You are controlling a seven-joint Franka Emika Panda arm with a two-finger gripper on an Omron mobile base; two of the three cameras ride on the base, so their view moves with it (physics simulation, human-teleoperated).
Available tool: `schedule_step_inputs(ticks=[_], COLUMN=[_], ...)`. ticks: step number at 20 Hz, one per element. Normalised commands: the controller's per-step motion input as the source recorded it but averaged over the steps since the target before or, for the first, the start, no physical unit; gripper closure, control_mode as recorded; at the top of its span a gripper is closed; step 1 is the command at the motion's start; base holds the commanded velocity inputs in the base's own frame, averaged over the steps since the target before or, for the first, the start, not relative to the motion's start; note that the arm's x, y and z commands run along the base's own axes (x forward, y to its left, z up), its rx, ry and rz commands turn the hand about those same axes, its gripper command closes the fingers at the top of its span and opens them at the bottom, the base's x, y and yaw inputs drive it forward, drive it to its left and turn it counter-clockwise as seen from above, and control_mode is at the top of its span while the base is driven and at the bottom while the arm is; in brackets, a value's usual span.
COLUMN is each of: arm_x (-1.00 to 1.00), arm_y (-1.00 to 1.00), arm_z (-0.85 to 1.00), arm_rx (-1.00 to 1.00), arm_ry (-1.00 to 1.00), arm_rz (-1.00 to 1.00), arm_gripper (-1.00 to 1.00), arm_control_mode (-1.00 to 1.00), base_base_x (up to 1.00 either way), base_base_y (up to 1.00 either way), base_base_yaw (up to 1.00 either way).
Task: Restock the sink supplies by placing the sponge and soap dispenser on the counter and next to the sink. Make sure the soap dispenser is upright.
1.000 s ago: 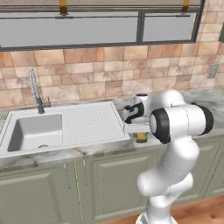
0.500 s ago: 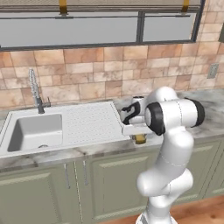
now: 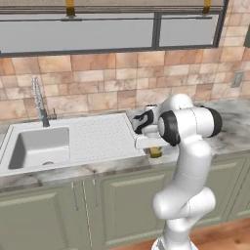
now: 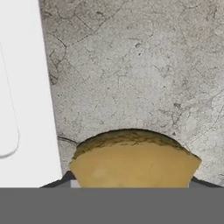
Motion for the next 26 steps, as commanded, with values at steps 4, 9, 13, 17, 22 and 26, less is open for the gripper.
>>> schedule_step_inputs(ticks=[4, 9, 13, 17, 22, 26], arm_x=[0.02, -0.12, -0.21, -0.51, -0.96, -0.75], arm_y=[0.05, 0.00, 0.00, 0.00, 0.00, 0.06], arm_z=[-0.10, 0.29, 0.66, 0.74, 0.62, 0.54], arm_rx=[0.00, 0.00, 0.00, 0.00, 0.00, 0.00], arm_ry=[0.00, -0.04, -0.08, -0.14, -0.19, -0.28], arm_rz=[0.00, 0.00, 0.00, 0.00, -0.03, -0.01], arm_gripper=[-1.00, -1.00, -1.00, -1.00, -1.00, -1.00], arm_control_mode=[-1.00, -1.00, -1.00, -1.00, -1.00, -1.00], base_base_x=[0.00, 0.00, 0.00, 0.00, 0.00, 0.00], base_base_y=[0.00, 0.00, 0.00, 0.00, 0.00, 0.00], base_base_yaw=[0.00, 0.00, 0.00, 0.00, 0.00, 0.00])
